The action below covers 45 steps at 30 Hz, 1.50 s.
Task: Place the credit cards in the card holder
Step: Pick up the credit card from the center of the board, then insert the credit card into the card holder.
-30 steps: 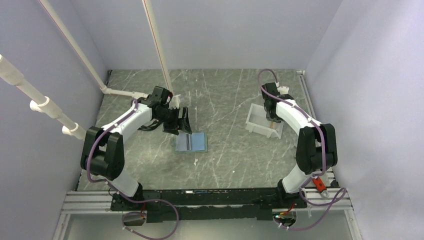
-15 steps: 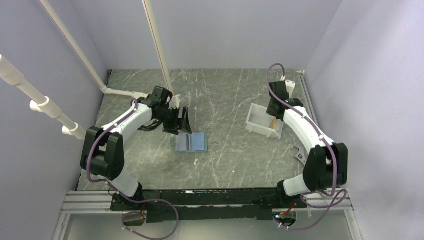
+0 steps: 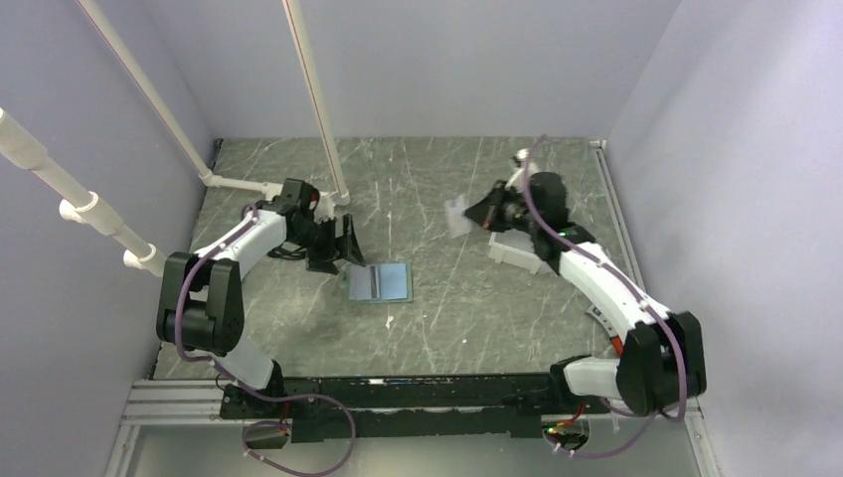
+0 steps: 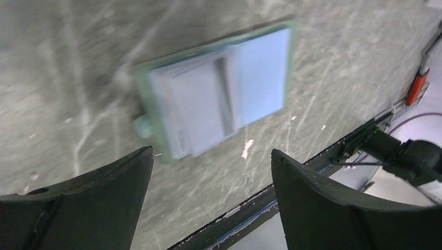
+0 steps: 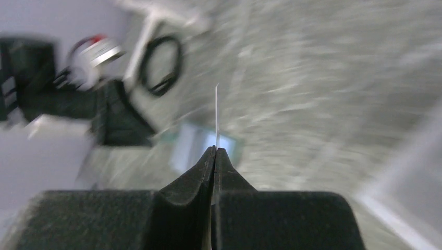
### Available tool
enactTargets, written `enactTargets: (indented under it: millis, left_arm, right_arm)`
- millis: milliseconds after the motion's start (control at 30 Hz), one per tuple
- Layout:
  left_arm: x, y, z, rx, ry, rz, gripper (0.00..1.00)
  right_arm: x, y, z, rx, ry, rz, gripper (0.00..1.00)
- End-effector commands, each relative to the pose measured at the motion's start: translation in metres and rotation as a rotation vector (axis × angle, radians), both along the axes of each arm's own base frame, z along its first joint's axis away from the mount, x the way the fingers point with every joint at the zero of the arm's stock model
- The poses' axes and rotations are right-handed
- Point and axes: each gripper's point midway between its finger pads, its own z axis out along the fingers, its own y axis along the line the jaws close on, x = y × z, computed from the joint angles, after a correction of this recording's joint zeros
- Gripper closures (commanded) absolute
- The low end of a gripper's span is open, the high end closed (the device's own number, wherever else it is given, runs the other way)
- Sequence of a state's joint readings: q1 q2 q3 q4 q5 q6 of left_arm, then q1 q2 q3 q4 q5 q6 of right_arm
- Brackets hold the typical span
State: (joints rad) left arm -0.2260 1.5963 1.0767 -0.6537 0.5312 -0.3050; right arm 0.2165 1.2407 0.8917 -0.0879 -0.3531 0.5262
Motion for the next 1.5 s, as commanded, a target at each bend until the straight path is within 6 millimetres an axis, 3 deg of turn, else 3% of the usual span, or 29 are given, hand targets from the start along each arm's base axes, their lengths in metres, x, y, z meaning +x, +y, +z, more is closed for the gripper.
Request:
enactTargets:
  millis: [0, 100, 200, 500, 933, 1467]
  left_arm:
    - [-0.008, 0.017, -0.005, -0.018, 0.051, 0.069, 0.11]
    - [-0.015, 0.017, -0.016, -0.04, 0.103, 0.059, 0.11]
    - [-0.015, 0.02, -0.029, -0.017, 0.137, 0.053, 0.14]
    - [-0.012, 0.027, -0.055, 0.039, 0.196, 0.039, 0.26]
    - [-0.017, 0.033, -0.076, 0.088, 0.27, 0.053, 0.42]
    - [-0.026, 0.022, -0.078, 0.065, 0.298, 0.034, 0.59]
  right_arm:
    - [-0.04, 0.113, 0.016, 0.249, -0.029, 0.406, 1.0]
    - [-0.056, 0.152, -0.017, 0.327, 0.069, 0.498, 1.0]
    - [-0.065, 0.175, -0.044, 0.371, 0.15, 0.569, 1.0]
    - [-0.062, 0.191, -0.1, 0.301, 0.25, 0.623, 1.0]
    - [-0.061, 0.196, -0.13, 0.308, 0.315, 0.64, 1.0]
    - [-0.058, 0.208, -0.142, 0.33, 0.348, 0.638, 1.0]
